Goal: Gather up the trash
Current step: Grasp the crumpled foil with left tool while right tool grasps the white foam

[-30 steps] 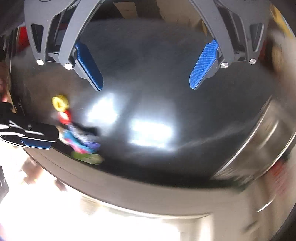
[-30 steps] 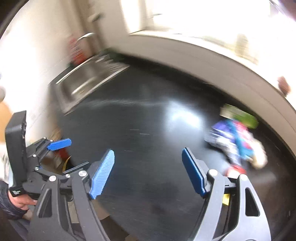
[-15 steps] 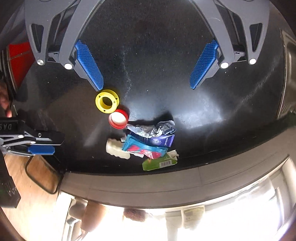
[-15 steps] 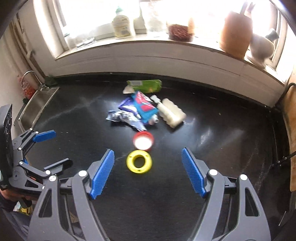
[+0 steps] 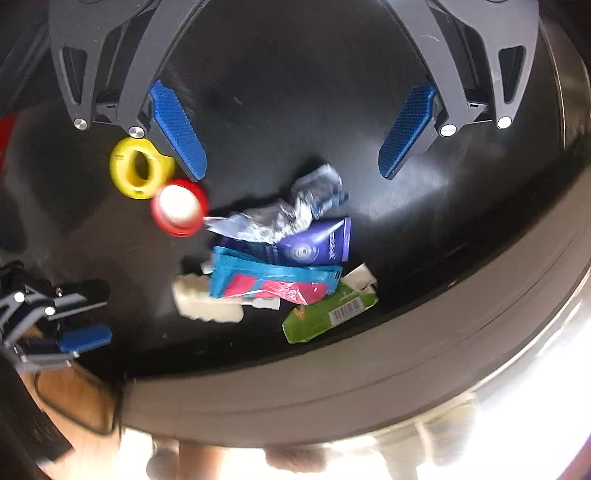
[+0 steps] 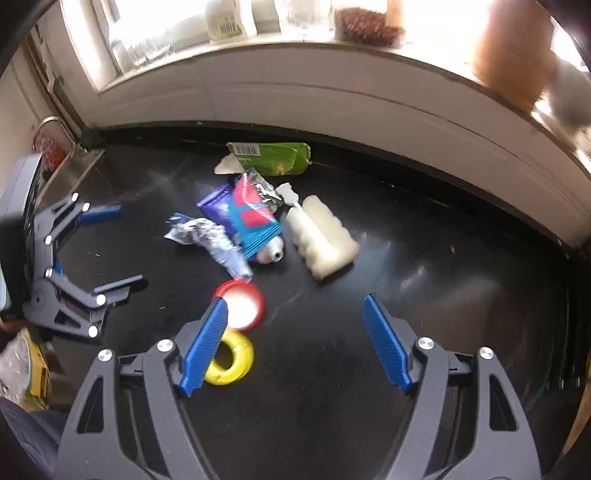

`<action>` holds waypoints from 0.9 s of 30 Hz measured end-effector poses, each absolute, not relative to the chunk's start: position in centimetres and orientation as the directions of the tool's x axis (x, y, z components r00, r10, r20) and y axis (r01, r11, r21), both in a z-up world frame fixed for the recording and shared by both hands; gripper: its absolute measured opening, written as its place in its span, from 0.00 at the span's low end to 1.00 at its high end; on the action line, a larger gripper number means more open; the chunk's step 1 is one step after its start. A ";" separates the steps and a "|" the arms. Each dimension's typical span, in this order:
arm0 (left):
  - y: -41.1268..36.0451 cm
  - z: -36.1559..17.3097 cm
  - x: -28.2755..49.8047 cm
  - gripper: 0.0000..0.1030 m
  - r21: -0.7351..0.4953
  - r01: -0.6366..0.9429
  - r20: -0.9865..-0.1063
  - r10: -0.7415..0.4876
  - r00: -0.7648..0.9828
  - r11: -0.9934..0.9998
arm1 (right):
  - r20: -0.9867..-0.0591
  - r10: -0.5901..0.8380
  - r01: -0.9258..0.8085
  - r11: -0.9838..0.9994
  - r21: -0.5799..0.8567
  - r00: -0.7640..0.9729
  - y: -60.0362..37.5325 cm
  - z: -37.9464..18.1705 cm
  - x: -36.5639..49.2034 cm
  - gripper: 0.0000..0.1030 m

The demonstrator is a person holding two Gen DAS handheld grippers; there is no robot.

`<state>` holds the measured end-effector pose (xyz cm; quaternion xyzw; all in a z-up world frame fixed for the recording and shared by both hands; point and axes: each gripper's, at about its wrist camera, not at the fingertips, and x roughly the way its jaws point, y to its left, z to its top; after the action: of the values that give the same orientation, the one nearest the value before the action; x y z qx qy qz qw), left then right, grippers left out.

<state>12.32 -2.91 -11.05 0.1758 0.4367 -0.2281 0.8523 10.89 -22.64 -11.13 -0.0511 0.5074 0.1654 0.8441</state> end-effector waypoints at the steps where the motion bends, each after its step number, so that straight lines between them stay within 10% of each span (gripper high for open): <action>1: -3.2 -12.0 13.5 0.89 0.109 0.559 -0.834 -0.231 0.502 0.822 | -0.881 0.219 -0.342 0.937 0.070 0.420 -22.6 -12.1 12.0 0.71; 13: -4.7 -16.2 17.8 0.87 0.093 0.647 -0.866 -0.259 0.428 0.757 | -0.925 0.173 -0.470 0.883 -0.006 0.338 -21.4 -19.5 19.0 0.67; 20: -4.5 -15.9 16.7 0.36 0.040 0.613 -0.867 -0.277 0.414 0.789 | -0.919 0.202 -0.474 0.880 0.019 0.339 -21.7 -19.1 18.0 0.35; 27: -4.0 -13.3 12.4 0.29 0.060 0.543 -0.861 -0.233 0.453 0.837 | -0.902 0.192 -0.376 0.926 0.036 0.386 -23.5 -15.9 13.5 0.29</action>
<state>12.37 -3.95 -13.29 0.1657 0.4686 -0.2321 0.8361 13.49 -23.53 -15.90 -0.0874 0.5270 0.1716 0.8278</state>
